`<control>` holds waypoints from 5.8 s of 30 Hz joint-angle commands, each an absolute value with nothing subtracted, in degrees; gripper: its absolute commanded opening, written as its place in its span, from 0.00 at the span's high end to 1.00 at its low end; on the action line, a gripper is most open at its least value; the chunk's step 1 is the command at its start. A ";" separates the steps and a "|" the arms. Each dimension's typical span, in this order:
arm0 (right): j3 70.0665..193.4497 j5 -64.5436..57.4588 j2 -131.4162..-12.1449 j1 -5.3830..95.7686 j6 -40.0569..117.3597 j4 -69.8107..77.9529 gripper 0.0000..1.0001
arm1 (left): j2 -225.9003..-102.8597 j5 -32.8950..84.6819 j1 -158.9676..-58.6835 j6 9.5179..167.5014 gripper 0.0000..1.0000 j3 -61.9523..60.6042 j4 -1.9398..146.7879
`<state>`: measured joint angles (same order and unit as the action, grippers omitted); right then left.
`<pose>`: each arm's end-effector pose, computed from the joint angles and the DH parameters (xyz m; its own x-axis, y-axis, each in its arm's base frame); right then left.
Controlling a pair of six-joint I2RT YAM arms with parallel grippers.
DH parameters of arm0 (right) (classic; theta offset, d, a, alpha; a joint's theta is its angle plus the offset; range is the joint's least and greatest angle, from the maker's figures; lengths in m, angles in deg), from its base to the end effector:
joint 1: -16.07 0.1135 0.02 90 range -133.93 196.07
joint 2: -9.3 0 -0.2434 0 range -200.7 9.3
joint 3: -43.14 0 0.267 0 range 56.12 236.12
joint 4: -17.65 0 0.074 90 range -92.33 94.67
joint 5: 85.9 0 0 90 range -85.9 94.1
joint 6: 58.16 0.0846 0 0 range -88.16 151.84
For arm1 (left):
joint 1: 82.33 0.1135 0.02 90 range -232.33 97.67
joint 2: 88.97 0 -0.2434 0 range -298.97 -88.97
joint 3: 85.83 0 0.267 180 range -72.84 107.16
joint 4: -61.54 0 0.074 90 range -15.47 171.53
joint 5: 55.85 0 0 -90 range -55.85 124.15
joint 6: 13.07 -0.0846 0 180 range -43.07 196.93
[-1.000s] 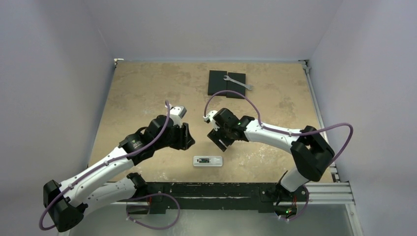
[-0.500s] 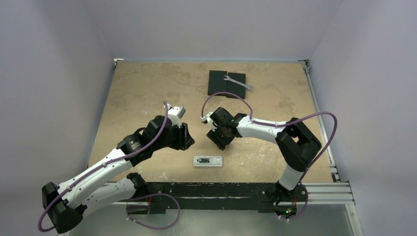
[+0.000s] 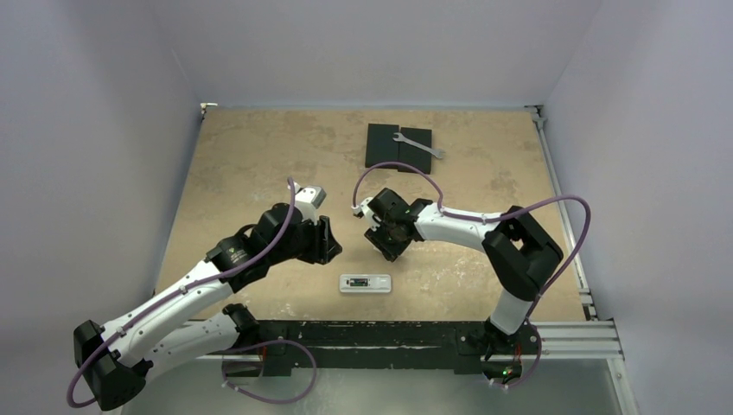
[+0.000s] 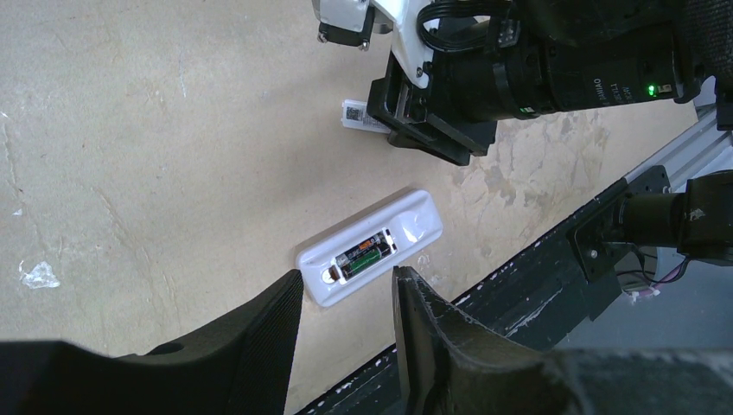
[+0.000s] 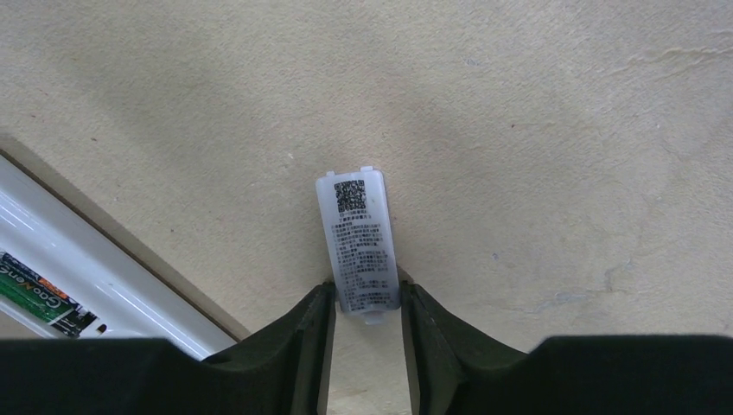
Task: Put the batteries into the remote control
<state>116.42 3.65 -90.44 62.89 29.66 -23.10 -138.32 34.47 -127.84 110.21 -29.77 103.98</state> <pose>0.2470 0.2642 0.0882 -0.6026 -0.6977 -0.3873 -0.7547 0.6560 -0.0075 0.1793 -0.1818 0.2367 -0.7318 -0.0380 -0.6804 0.3692 0.8171 -0.4427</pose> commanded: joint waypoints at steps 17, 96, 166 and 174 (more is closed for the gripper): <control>118.04 4.98 -84.14 63.21 30.84 -26.34 0.82 | -139.69 34.95 -128.01 110.86 0.58 -30.60 102.25; 105.60 3.03 -61.54 78.94 47.12 -19.31 0.80 | -167.10 25.58 -128.70 120.09 0.60 -42.84 77.73; 103.43 15.73 -57.10 81.19 57.92 -26.09 0.77 | -172.58 32.41 -149.47 136.72 0.61 -44.75 59.93; 102.50 16.90 -54.72 81.19 59.55 -27.00 0.78 | -173.98 33.91 -149.47 134.17 0.62 -41.13 62.38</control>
<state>102.47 14.71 -56.30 80.95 57.79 -26.51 -174.27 30.62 -149.22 137.09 -43.22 60.77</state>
